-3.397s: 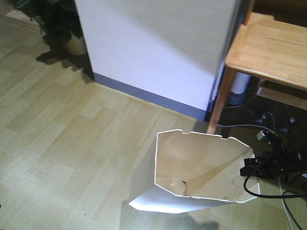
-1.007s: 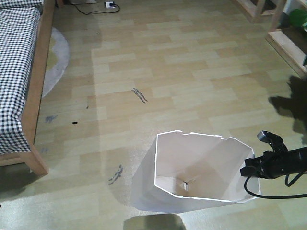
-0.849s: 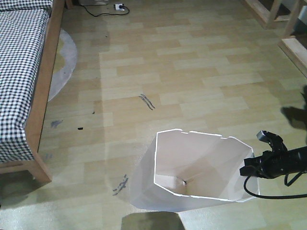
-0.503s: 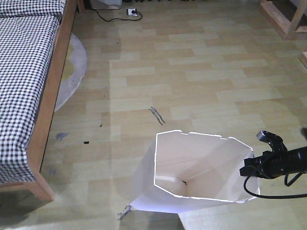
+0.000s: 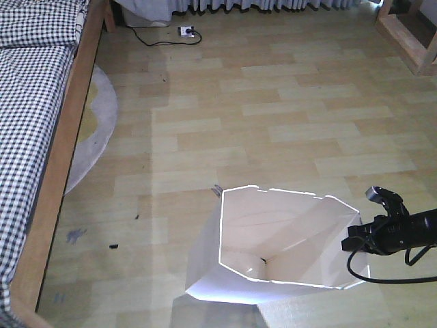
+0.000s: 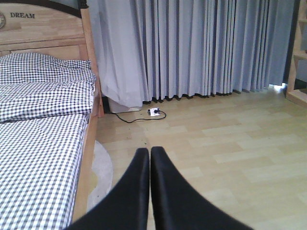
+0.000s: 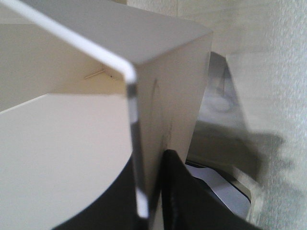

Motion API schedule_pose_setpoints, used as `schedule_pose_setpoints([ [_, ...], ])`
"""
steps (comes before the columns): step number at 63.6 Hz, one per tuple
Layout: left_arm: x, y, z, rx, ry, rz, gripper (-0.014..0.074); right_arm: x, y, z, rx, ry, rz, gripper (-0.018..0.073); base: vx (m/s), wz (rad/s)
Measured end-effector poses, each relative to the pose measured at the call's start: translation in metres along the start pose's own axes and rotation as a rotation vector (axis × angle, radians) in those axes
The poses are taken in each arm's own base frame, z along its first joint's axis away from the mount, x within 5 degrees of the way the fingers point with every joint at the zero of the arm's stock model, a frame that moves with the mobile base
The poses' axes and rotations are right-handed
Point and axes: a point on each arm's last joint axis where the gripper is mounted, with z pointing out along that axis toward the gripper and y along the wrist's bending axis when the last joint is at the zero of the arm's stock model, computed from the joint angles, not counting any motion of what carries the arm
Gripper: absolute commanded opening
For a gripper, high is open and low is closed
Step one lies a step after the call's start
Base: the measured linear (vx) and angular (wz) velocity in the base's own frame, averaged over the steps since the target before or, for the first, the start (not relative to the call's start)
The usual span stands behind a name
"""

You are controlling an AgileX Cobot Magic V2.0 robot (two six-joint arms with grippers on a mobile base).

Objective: Move trash bin to bedside with robot
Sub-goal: 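Carry the bin in the right gripper to the floor beside the bed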

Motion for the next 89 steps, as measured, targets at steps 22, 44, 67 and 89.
schedule_pose_setpoints([
  [22, 0.0000, 0.0000, 0.0000, 0.000, 0.000, 0.000, -0.0006, 0.0000, 0.0000, 0.0000, 0.000, 0.000, 0.000, -0.0005, 0.39, 0.01],
  [44, 0.0000, 0.0000, 0.0000, 0.000, 0.000, 0.000, -0.0006, 0.0000, 0.0000, 0.0000, 0.000, 0.000, 0.000, -0.0005, 0.35, 0.07],
  [67, 0.0000, 0.0000, 0.0000, 0.000, 0.000, 0.000, -0.0006, 0.0000, 0.0001, 0.0000, -0.001, 0.000, 0.000, -0.0005, 0.34, 0.02],
  [89, 0.0000, 0.0000, 0.0000, 0.000, 0.000, 0.000, -0.0006, 0.0000, 0.0001, 0.0000, -0.001, 0.000, 0.000, -0.0005, 0.37, 0.02],
])
